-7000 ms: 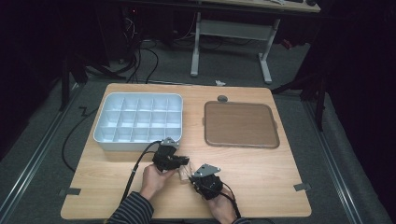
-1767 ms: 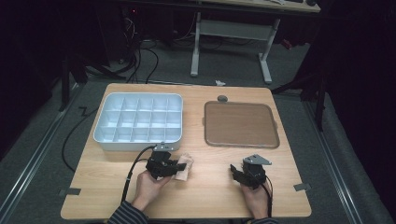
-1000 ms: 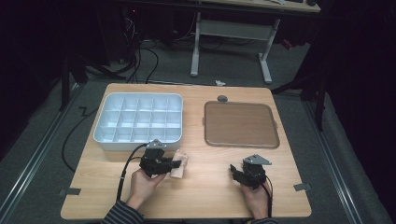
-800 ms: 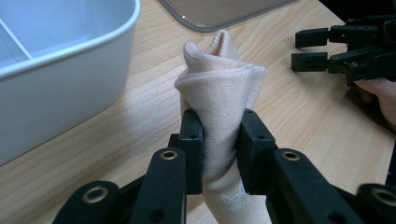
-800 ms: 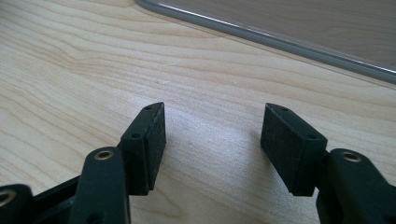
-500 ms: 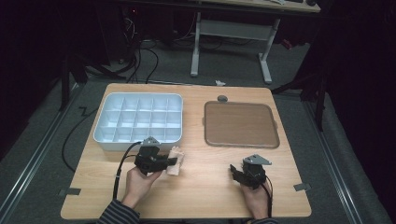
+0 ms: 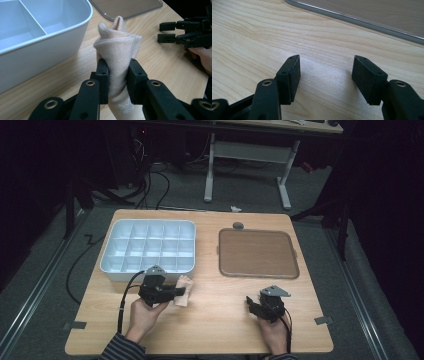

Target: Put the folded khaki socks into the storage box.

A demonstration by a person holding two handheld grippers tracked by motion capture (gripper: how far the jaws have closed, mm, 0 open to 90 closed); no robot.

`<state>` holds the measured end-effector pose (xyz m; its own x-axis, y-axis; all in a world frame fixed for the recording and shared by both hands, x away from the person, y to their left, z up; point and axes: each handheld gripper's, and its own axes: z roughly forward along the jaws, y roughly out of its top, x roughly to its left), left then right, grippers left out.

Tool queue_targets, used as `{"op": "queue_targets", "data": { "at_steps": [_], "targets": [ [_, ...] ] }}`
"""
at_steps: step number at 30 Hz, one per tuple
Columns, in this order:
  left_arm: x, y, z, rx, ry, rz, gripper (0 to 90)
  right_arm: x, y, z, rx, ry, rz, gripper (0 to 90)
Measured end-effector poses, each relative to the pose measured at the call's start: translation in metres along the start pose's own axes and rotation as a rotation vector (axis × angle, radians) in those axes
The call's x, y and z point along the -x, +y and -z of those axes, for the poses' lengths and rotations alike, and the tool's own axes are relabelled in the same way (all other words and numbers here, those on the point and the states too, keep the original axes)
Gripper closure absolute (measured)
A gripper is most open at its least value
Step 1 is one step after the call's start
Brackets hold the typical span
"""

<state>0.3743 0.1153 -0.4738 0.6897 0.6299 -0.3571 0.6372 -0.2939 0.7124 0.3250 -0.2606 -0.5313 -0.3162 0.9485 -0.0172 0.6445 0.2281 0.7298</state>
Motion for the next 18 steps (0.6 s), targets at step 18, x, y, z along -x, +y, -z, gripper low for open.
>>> {"op": "queue_targets", "data": {
  "at_steps": [18],
  "targets": [
    [-0.011,-0.001,0.017,0.025,0.023,0.016,74.3,0.000,0.000,0.000,0.000,0.001,0.000,40.0]
  ]
}}
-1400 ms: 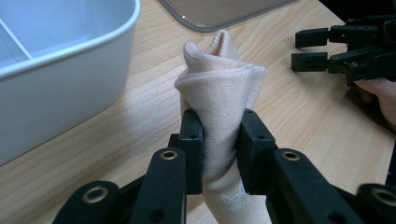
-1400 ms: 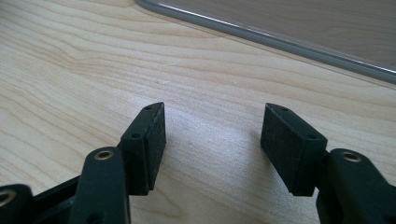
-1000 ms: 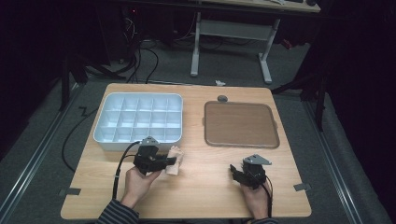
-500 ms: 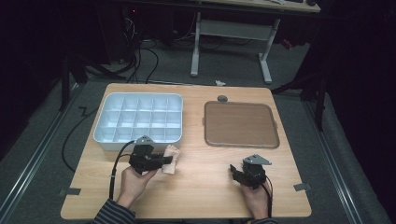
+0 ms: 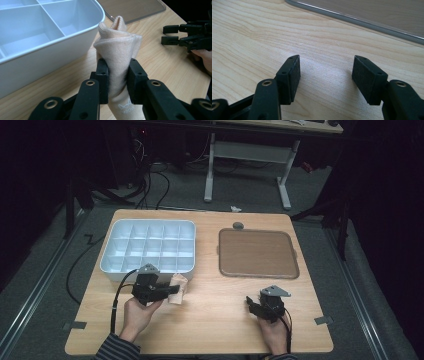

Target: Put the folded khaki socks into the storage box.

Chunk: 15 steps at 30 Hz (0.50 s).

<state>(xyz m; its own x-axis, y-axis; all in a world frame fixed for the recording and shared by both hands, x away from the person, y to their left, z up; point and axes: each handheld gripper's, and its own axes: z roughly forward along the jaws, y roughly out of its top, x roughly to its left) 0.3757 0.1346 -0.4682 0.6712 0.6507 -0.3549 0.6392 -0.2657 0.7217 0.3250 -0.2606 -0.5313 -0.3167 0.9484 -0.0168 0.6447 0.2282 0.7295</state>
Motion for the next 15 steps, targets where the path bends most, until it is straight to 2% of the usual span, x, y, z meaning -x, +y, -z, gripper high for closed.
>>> {"op": "queue_targets", "data": {
  "at_steps": [8,12,15],
  "targets": [
    [-0.0060,-0.0012,0.0086,0.007,0.019,0.008,74.3,0.0000,0.0000,0.0000,0.000,0.000,0.000,39.9],
    [-0.0045,-0.0013,0.0088,-0.014,0.032,-0.019,74.3,0.0000,0.0000,0.0000,0.000,0.000,0.000,39.9],
    [-0.0055,-0.0014,0.0108,-0.014,0.035,-0.021,74.3,-0.0001,0.0000,0.0000,0.000,0.000,0.000,39.9]
  ]
}}
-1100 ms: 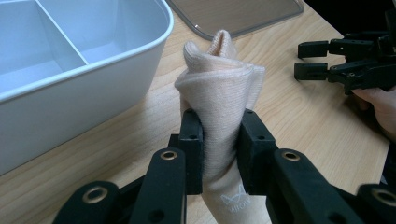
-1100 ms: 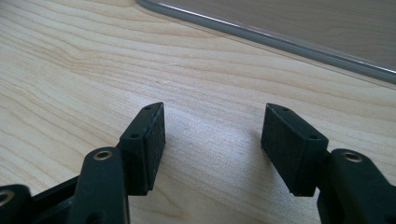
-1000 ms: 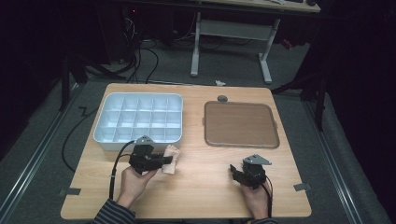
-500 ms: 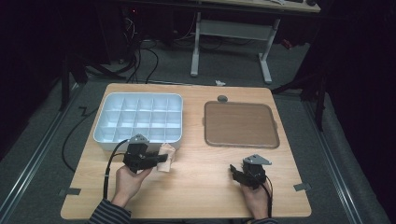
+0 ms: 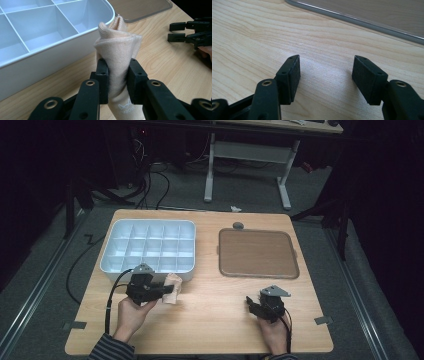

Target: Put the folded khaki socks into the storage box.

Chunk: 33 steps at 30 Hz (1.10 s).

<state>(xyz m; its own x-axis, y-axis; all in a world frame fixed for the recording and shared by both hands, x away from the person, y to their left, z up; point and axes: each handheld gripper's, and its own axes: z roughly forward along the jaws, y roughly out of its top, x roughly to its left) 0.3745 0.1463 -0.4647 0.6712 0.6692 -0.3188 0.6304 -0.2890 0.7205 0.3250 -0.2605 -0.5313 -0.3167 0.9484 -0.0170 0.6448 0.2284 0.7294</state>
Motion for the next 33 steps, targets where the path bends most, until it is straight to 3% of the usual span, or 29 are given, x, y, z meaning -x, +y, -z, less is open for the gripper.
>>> {"op": "queue_targets", "data": {
  "at_steps": [14,27,33],
  "targets": [
    [-0.014,0.004,0.022,0.030,0.033,0.018,74.3,0.000,0.000,0.000,0.000,-0.001,-0.001,39.9],
    [-0.017,0.019,0.025,0.030,0.043,0.002,74.3,0.000,0.000,0.000,0.001,-0.001,0.000,39.9],
    [-0.024,0.021,0.027,0.034,0.048,0.023,74.3,0.000,0.000,0.000,0.001,-0.001,0.000,39.9]
  ]
}}
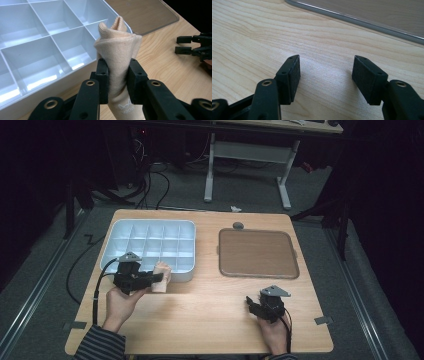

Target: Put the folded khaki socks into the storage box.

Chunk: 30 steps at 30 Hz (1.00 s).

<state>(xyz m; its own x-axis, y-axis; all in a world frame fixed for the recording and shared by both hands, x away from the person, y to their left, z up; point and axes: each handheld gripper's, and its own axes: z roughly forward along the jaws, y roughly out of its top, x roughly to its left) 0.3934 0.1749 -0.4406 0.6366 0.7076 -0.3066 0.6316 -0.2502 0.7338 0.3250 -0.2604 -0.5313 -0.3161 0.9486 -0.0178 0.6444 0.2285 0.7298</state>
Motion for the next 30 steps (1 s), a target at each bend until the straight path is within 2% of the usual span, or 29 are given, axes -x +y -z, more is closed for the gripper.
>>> {"op": "queue_targets", "data": {
  "at_steps": [8,10,12,15,21,23,30],
  "targets": [
    [-0.006,0.006,0.004,0.007,0.009,0.007,74.3,0.000,0.000,0.000,0.000,0.000,0.001,39.9],
    [-0.009,0.009,0.005,0.012,0.007,0.018,74.3,0.000,0.000,0.000,0.001,0.000,0.001,39.9],
    [-0.014,0.011,0.005,0.023,-0.020,0.048,74.3,0.000,0.000,0.000,0.000,0.000,0.000,39.9],
    [-0.018,0.012,0.006,0.013,0.008,0.047,74.3,0.000,0.000,0.000,0.001,0.001,0.000,39.9],
    [-0.022,0.020,0.006,0.009,0.018,0.042,74.3,0.000,0.000,0.000,0.000,0.001,-0.002,39.9],
    [-0.026,0.023,0.006,0.016,0.001,0.062,74.3,0.000,0.000,0.000,0.001,0.001,0.000,39.9],
    [-0.036,0.032,0.002,-0.003,0.035,0.068,74.3,0.000,0.000,0.000,0.000,0.001,-0.001,39.9]
  ]
}}
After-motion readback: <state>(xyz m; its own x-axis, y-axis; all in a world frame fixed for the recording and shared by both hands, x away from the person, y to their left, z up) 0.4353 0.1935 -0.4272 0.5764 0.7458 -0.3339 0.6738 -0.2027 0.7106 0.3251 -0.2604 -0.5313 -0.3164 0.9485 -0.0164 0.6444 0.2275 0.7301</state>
